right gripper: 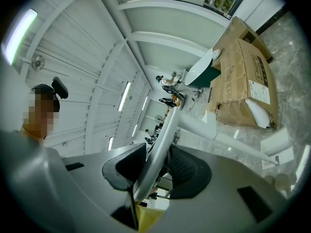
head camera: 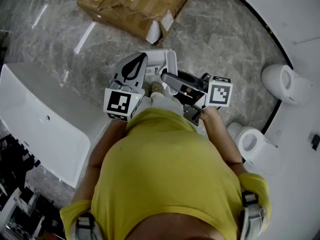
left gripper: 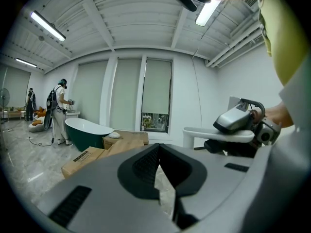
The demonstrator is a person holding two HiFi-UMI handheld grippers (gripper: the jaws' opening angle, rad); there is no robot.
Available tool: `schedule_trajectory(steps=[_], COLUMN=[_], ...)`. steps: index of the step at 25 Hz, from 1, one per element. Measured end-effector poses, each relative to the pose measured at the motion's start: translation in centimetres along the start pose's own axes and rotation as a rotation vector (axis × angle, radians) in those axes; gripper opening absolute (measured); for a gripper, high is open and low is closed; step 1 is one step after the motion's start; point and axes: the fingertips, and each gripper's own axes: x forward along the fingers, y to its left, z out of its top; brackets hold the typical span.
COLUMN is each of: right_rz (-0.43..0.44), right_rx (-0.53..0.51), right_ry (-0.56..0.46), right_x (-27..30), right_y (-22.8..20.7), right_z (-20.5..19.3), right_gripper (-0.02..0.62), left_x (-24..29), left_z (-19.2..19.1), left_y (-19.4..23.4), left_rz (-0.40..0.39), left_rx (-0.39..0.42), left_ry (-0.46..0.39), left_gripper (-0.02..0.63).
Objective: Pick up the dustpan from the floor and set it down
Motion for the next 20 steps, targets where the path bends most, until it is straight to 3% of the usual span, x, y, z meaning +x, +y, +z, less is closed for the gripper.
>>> schedule_trajectory(steps=[9,20], right_rz=[0.001,-0.056], right_rx=[0.002,0.003], right_ry=[0.005,0.05], right_x=[0.1,1.6], right_y=[0.3,-7.1], right_z=[0.2,-0.8], right_gripper=[0.146,0.129], left_x=[-0.3,-0.6], left_z=[0.0,-0.4], left_y=[0.2,0.9], left_rz=[0.001,0.033], left_rx=[-0.002,-0.014], left_ry=[-0.004,0.012], left_gripper=[0.002,0.002])
